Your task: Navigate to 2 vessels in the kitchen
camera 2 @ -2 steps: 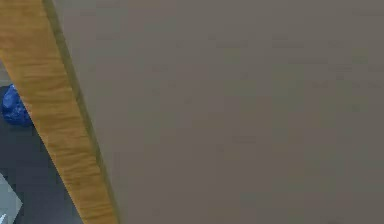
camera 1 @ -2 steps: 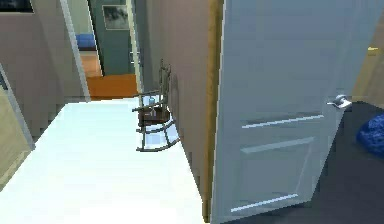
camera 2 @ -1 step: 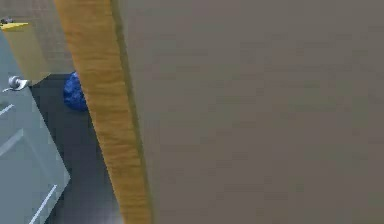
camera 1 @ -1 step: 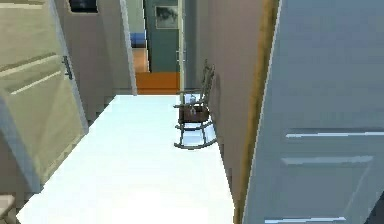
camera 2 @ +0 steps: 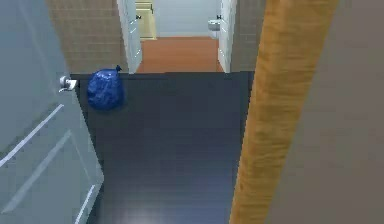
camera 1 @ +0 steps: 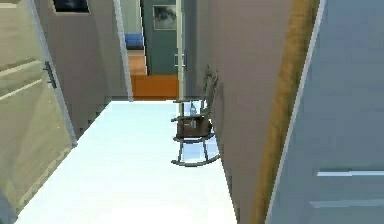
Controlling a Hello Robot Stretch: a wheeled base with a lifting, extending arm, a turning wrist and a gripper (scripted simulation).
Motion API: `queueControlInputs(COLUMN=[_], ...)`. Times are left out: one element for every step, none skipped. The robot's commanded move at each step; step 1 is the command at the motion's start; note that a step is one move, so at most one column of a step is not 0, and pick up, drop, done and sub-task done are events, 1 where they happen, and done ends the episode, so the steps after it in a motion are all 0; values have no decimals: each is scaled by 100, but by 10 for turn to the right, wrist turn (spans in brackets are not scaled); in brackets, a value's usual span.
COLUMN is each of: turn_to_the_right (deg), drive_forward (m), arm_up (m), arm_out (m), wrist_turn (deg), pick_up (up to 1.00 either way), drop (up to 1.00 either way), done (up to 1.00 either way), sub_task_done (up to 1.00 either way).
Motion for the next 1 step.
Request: queueControlInputs(turn_to_the_right=[450], drive_forward=[0], arm_up=[0], arm_out=[0], wrist_turn=[0], pick_up=[0], drop=[0], done=[0], sub_task_done=[0])
